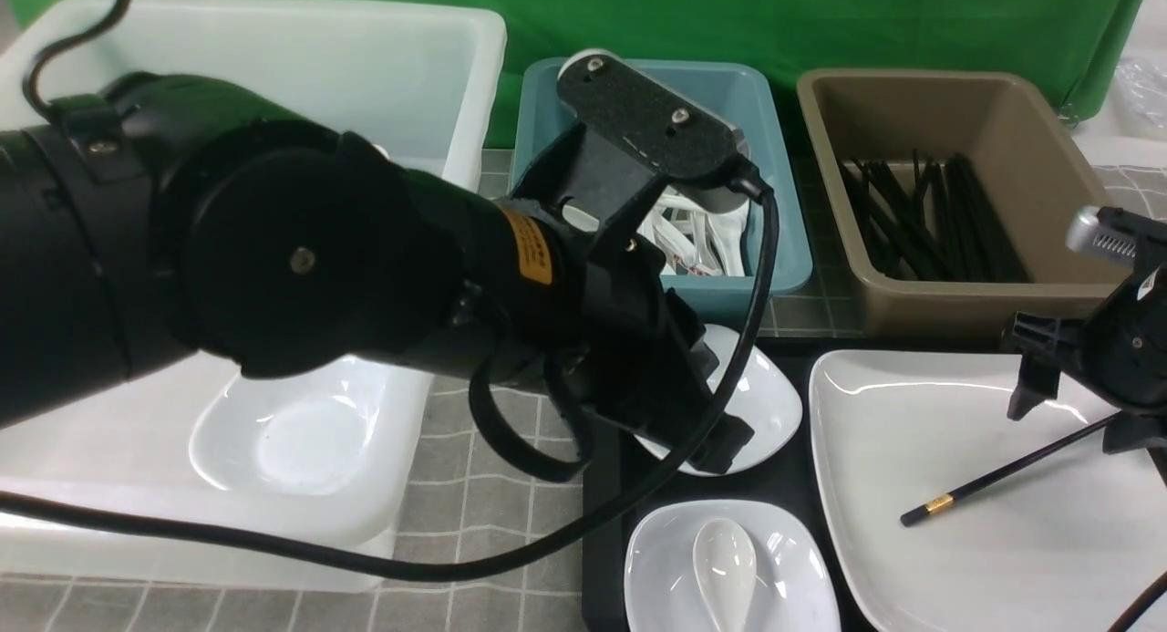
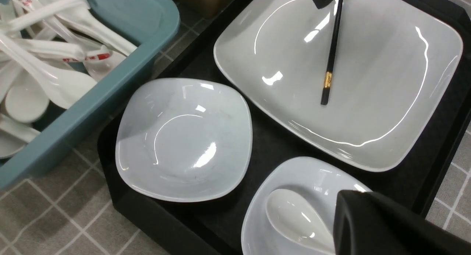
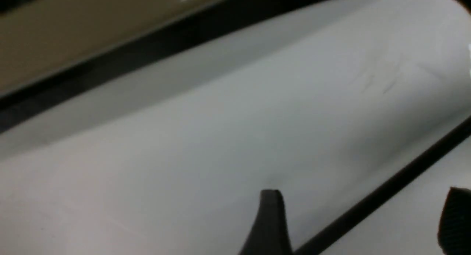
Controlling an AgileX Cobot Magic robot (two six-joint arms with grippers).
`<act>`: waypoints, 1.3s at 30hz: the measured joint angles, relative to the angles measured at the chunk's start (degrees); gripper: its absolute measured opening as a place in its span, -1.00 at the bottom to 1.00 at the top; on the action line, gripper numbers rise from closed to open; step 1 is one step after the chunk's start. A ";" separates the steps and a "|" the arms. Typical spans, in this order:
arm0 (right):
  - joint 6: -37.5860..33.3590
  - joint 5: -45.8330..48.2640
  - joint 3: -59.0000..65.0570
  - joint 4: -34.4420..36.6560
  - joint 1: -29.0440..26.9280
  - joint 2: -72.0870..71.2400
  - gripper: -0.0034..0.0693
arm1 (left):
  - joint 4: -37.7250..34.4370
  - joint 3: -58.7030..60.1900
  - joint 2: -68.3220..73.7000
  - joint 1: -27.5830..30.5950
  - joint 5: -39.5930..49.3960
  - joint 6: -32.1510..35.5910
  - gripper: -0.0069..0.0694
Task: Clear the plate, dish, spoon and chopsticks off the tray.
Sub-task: Use the right arm to grab a chopstick from the plate, then use the right arm to put a chopstick into the small storage box on the right
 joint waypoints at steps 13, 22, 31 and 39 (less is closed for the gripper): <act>-0.04 4.12 0.05 2.31 0.00 3.34 0.06 | -0.18 0.00 0.05 0.00 2.14 5.97 -0.82; -0.97 6.40 0.05 3.09 0.00 2.68 -0.72 | -0.18 0.00 0.17 0.00 2.14 7.58 -0.82; -7.84 10.12 -0.24 3.26 0.00 -12.60 -0.72 | -0.18 0.00 0.17 0.00 0.64 7.58 -0.82; -12.64 -3.90 -15.57 3.29 0.00 -15.81 -0.72 | -0.75 0.00 0.17 0.00 -19.71 5.93 -0.82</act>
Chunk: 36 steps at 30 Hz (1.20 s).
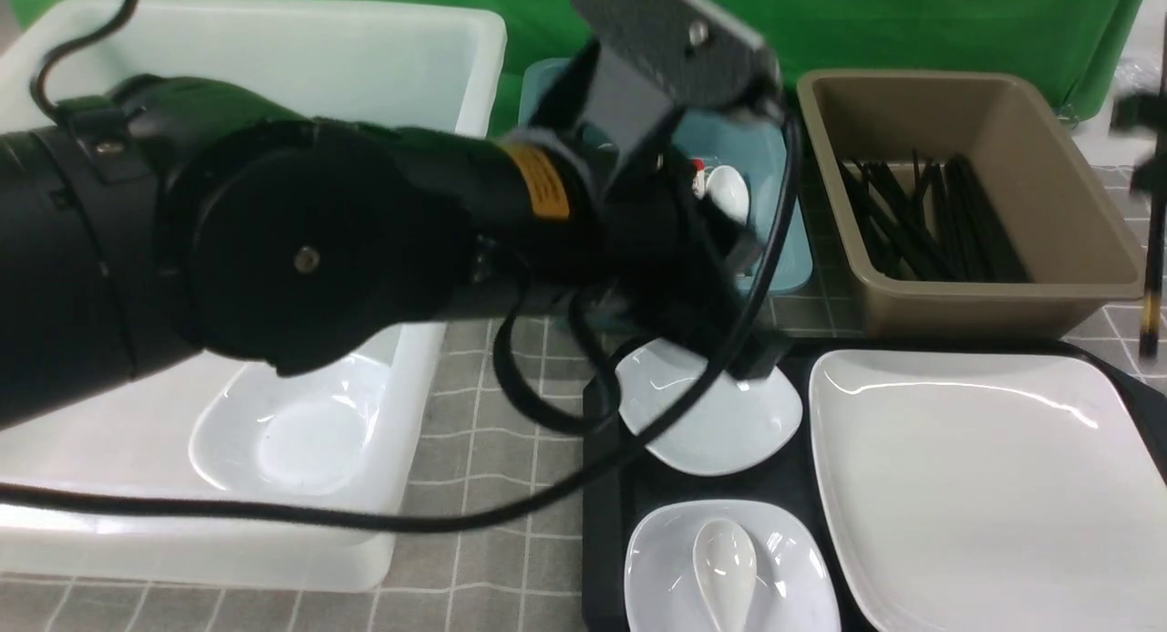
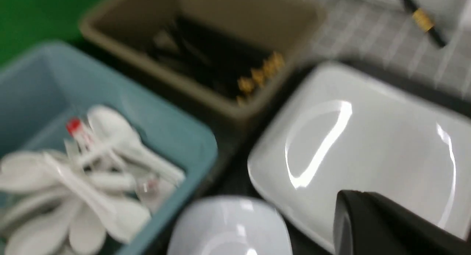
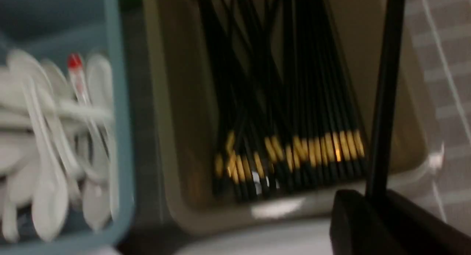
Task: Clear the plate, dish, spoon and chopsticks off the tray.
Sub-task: Use the right arm to put a chopstick into the small storage box on the right, then use the right arm to grab a soup spoon from the plate
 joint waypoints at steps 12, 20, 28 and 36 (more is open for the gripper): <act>-0.64 -7.52 -19.01 0.00 0.00 23.74 -0.45 | -0.32 0.00 0.00 0.00 3.71 -0.49 -0.82; -4.27 8.20 -24.14 2.17 0.00 25.33 0.20 | -0.32 0.00 0.00 0.00 12.10 -6.73 -0.82; -17.26 34.07 -20.55 14.47 2.22 11.65 -0.75 | 0.11 0.00 0.00 0.83 23.47 -14.81 -0.82; -16.83 31.50 2.06 14.66 20.38 -1.16 -0.33 | 2.09 0.00 0.00 4.48 31.61 -18.24 -0.82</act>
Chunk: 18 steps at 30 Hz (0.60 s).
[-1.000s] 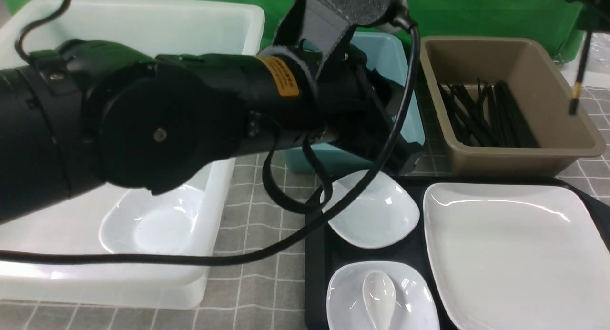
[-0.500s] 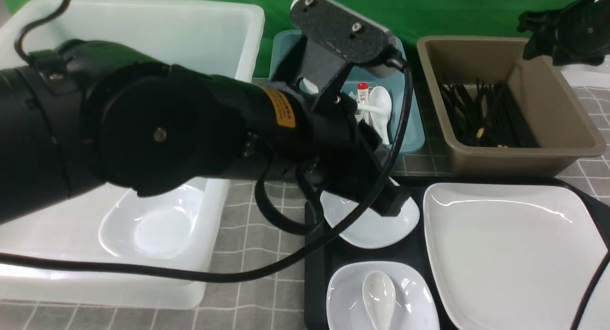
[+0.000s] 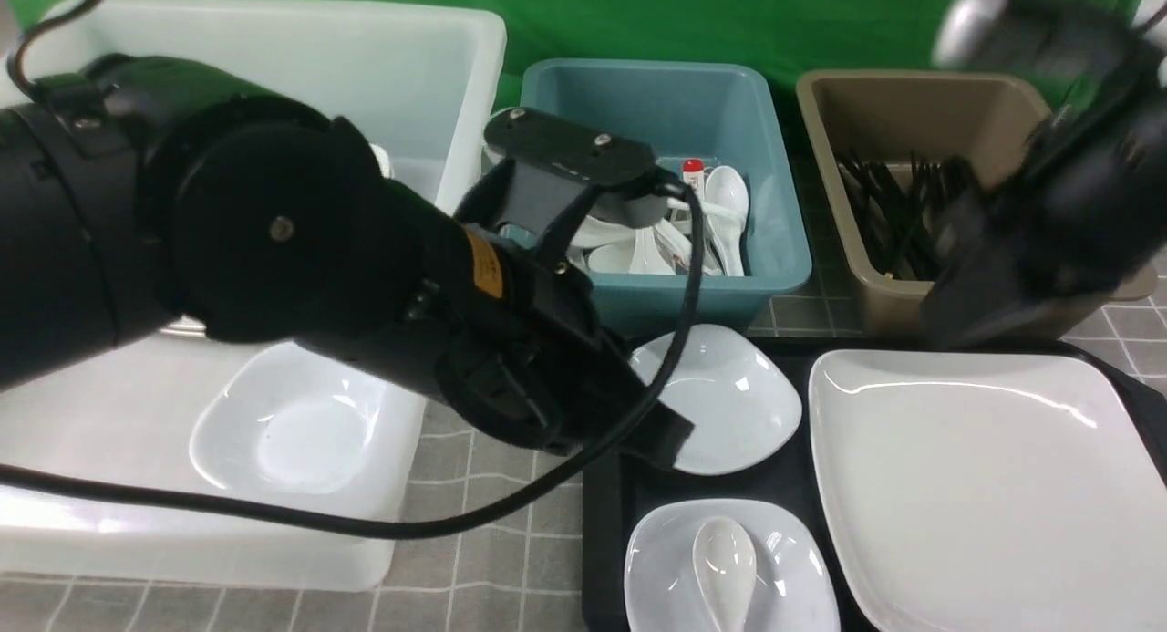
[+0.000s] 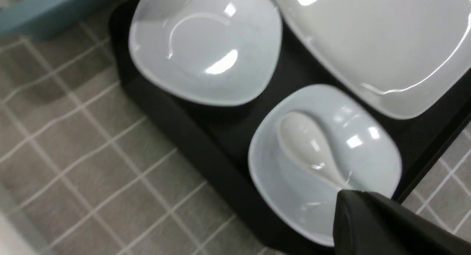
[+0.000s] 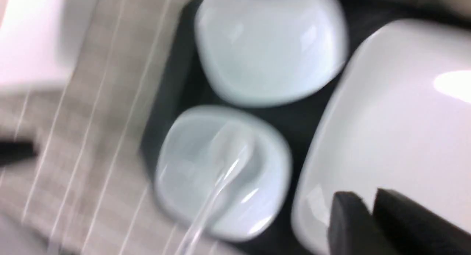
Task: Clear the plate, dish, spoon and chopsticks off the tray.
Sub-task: Use the right arm to grab a soup spoon from the plate
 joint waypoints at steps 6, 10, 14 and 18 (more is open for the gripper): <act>9.21 -11.26 12.56 -2.95 15.04 1.71 0.31 | 0.91 0.09 -0.19 1.77 5.46 1.15 -0.82; 12.53 -15.68 14.62 -3.68 20.41 6.06 0.36 | -0.47 1.57 -1.51 1.77 6.45 5.10 -0.82; 14.89 -16.65 14.67 -4.21 22.42 11.37 0.37 | -1.34 3.80 -2.88 1.77 6.76 6.46 -0.82; 16.06 -17.08 14.73 -4.59 22.74 15.61 0.37 | -1.56 5.63 -3.47 1.77 6.93 6.64 -0.82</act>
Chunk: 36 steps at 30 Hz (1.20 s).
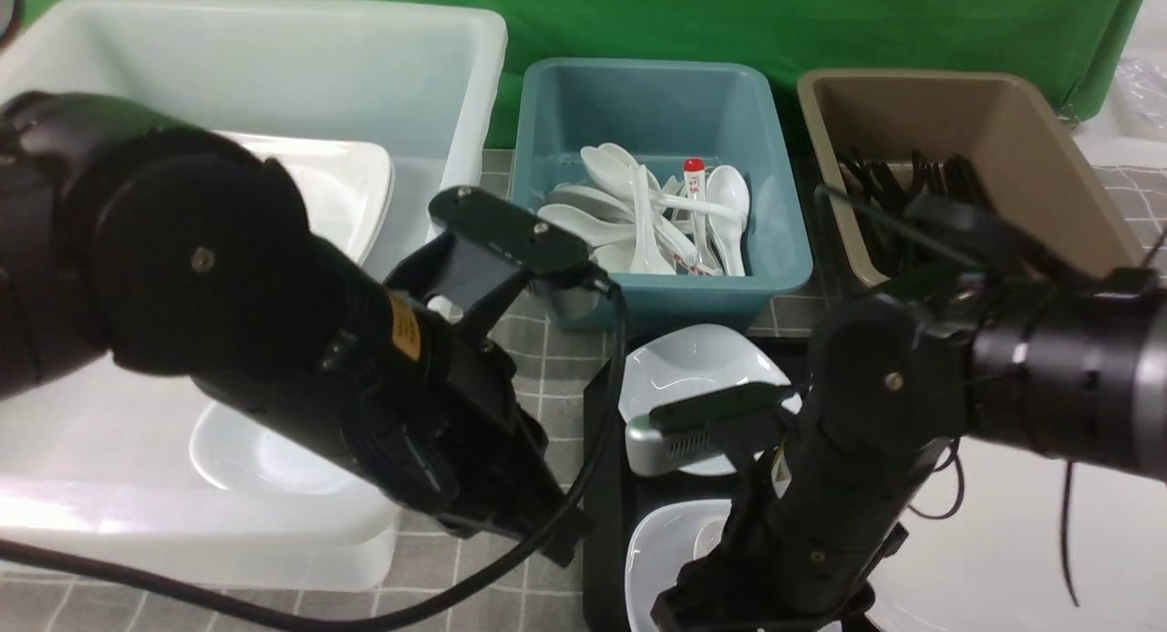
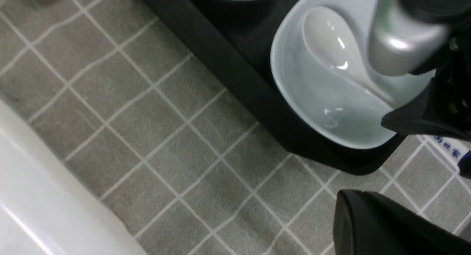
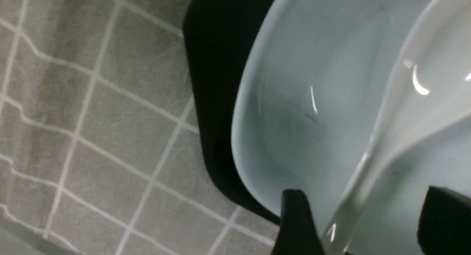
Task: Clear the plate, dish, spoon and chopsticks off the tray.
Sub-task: Use the right arm to grab a soup spoon from the plate, then use the right arm to put the soup spoon into the small storage box in the middle
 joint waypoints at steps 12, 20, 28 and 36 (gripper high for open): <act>0.38 -0.78 0.00 -0.18 0.00 1.80 -0.46 | -0.20 0.06 -0.21 0.00 -1.33 0.07 -0.82; -1.14 2.23 -3.76 -0.42 0.00 0.61 -0.64 | -0.20 0.06 -0.21 0.00 -2.74 0.87 -0.82; 0.65 2.13 -10.08 -4.58 -2.10 -8.23 -0.64 | -1.73 -0.13 -1.46 0.00 -6.37 0.53 -0.82; -2.99 -4.32 -29.79 -5.45 -14.72 -3.50 -0.64 | -2.14 -0.73 -5.86 0.00 -31.66 0.19 -0.82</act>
